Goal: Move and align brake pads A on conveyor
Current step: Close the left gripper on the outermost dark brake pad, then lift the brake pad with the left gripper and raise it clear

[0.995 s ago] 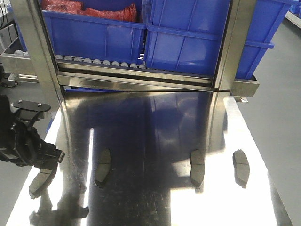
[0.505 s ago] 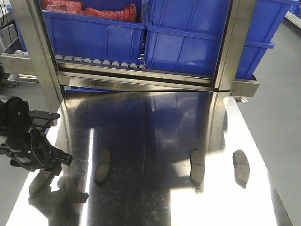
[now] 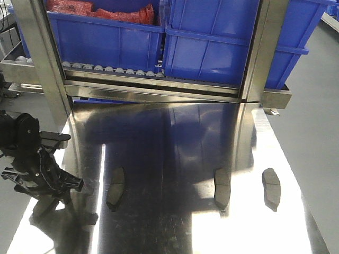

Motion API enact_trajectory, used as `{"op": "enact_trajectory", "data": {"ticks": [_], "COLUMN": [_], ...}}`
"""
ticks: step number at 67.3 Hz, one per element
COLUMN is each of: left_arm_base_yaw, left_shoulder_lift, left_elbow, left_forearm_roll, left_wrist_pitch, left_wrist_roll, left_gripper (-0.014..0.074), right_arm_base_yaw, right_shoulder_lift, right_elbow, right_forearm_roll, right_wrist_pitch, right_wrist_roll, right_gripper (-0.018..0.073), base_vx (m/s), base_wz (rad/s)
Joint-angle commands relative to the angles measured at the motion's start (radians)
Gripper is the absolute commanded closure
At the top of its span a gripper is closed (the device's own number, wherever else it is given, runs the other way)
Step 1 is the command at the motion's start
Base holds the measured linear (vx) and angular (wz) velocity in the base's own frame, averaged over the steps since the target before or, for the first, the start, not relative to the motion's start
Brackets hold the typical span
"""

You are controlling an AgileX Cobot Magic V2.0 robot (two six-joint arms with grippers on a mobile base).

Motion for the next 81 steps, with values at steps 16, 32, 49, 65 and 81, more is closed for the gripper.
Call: {"op": "enact_trajectory", "data": {"ticks": [16,32,49,65,81], "left_arm_base_yaw": [-0.002,-0.002,-0.003,-0.003,-0.003], "left_shoulder_lift": [-0.037,-0.082,-0.280,-0.542,-0.798], "left_elbow": [-0.021,-0.018,-0.018,0.023,0.198], "left_forearm_roll": [0.000,0.000,0.000,0.000,0.000], "left_wrist_pitch": [-0.038,-0.051,-0.131,-0.242,-0.366], "left_wrist_roll": [-0.012,-0.012,-0.014,-0.018,-0.017], "left_gripper": [0.0526,0.0604,0.0604,0.0604,0.0604], "right_arm_base_yaw": [-0.007,-0.007,-0.007,-0.007,-0.007], "right_shoulder_lift": [-0.013,-0.013,-0.013,-0.013,-0.013], "right_elbow": [0.012,0.012,0.012,0.012,0.012], "right_forearm_roll": [-0.007,-0.007,-0.007,-0.007,-0.007], "right_wrist_pitch": [-0.079,-0.080,-0.080,-0.080,-0.080], "right_wrist_roll": [-0.004,-0.004,-0.004,-0.004,-0.004], "right_gripper": [0.0571,0.0571,0.0571,0.0571,0.0571], "base_vx": [0.00,0.00,0.00,0.00,0.00], "base_wz": [0.00,0.00,0.00,0.00,0.00]}}
